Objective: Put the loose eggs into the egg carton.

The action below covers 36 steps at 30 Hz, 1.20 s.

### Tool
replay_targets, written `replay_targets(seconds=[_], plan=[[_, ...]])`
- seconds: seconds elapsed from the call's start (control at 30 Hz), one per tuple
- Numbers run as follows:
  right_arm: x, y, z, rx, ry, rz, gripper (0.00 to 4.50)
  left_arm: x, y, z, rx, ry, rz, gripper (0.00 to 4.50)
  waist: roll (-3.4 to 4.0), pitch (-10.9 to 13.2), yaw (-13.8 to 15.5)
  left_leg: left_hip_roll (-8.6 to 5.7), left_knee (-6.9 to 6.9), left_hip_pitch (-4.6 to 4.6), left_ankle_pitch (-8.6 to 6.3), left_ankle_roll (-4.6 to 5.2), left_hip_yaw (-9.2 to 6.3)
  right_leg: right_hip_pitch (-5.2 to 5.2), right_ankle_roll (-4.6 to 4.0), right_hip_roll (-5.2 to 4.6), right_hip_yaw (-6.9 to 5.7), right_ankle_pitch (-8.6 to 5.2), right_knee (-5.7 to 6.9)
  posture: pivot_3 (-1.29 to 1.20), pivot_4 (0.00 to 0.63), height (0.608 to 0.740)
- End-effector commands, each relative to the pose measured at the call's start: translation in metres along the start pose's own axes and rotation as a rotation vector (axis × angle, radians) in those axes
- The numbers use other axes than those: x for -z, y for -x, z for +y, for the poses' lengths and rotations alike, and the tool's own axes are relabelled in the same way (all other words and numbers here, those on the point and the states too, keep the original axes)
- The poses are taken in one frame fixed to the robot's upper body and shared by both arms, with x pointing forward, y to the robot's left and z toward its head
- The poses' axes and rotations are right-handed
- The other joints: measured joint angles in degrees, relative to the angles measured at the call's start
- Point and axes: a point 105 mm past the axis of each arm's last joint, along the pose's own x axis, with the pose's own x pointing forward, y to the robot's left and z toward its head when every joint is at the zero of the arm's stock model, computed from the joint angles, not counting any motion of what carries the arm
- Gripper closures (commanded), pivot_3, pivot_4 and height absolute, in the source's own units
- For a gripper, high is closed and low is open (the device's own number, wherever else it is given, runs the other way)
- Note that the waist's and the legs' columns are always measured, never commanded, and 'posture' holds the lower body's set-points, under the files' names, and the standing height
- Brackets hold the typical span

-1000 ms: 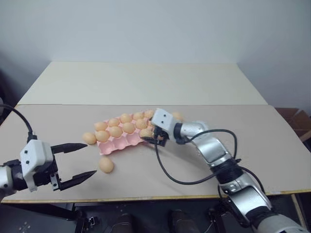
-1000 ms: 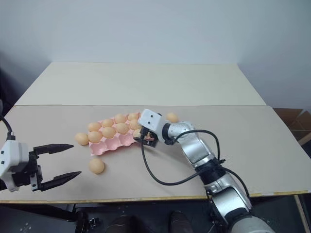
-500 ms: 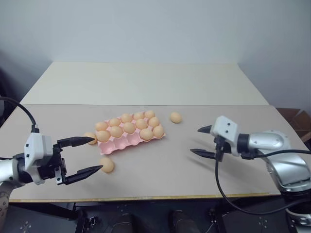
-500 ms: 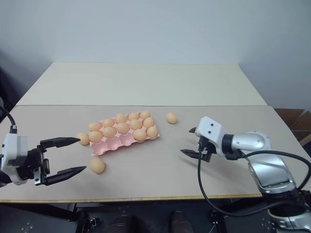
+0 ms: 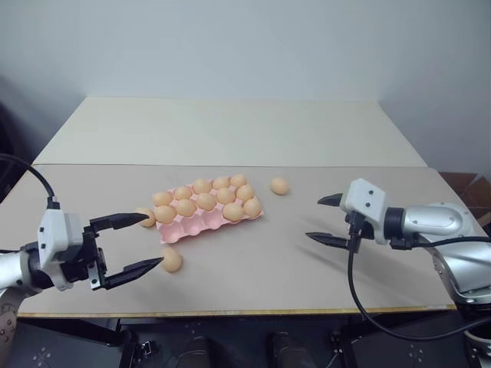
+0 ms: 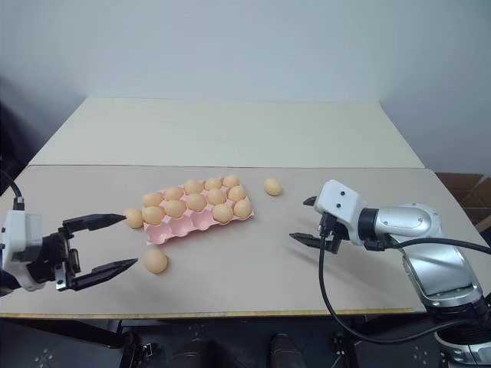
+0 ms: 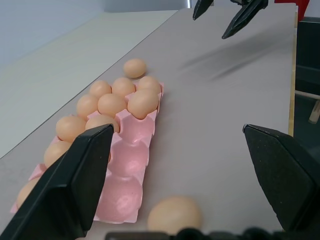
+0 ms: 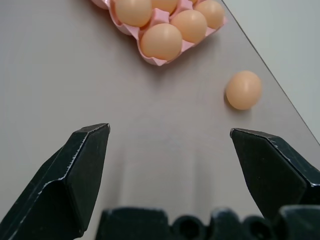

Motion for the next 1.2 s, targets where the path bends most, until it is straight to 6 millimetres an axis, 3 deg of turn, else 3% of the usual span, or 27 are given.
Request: replay_targets(seconds=[0.03, 0.23, 0.5, 0.67, 0.87, 1.2], plan=[[-0.009, -0.001, -0.027, 0.126, 0.017, -0.012, 0.03, -0.012, -0.007, -0.004, 0.014, -0.053, -0.043, 0.00, 0.00, 0.00, -0.11, 0.00, 0.00, 0.00, 0.00, 0.00, 0.00, 0.00, 0.00, 0.00, 0.00, 0.01, 0.00, 0.00, 0.150, 0.740], [-0.017, -0.028, -0.061, 0.225, -0.003, -0.037, 0.03, -0.015, -0.018, 0.000, 0.022, -0.031, -0.111, 0.00, 0.00, 0.00, -0.03, -0.01, 0.01, -0.01, 0.01, 0.01, -0.01, 0.01, -0.01, 0.05, 0.01, 0.02, 0.03, 0.00, 0.150, 0.740], [-0.012, -0.091, -0.073, 0.225, -0.060, -0.038, 0.03, -0.017, -0.025, 0.003, 0.003, -0.046, -0.124, 0.00, 0.00, 0.00, -0.27, -0.02, 0.01, -0.07, 0.01, 0.02, -0.03, 0.01, 0.04, 0.11, 0.06, 0.41, 0.03, 0.00, 0.150, 0.740], [-0.015, -0.117, -0.082, 0.231, -0.080, -0.049, 0.03, -0.019, -0.024, 0.002, -0.010, -0.053, -0.119, 0.00, 0.01, 0.00, -0.51, -0.02, 0.01, -0.09, 0.02, 0.02, -0.03, -0.01, 0.04, 0.11, 0.06, 0.42, 0.03, 0.00, 0.150, 0.740], [-0.007, -0.138, -0.084, 0.225, -0.098, -0.026, 0.03, -0.016, -0.019, -0.002, -0.025, -0.048, -0.096, 0.00, 0.01, 0.00, -1.11, -0.02, 0.00, -0.10, 0.01, 0.02, -0.06, 0.00, 0.00, 0.09, 0.04, 0.45, 0.05, 0.00, 0.150, 0.740], [0.007, -0.148, -0.082, 0.220, -0.136, 0.010, 0.03, -0.012, -0.018, -0.005, -0.030, -0.038, -0.079, 0.00, 0.03, 0.01, -1.88, -0.01, 0.00, -0.07, 0.01, 0.02, -0.07, 0.00, -0.03, 0.11, 0.04, 0.47, 0.08, 0.00, 0.150, 0.740]])
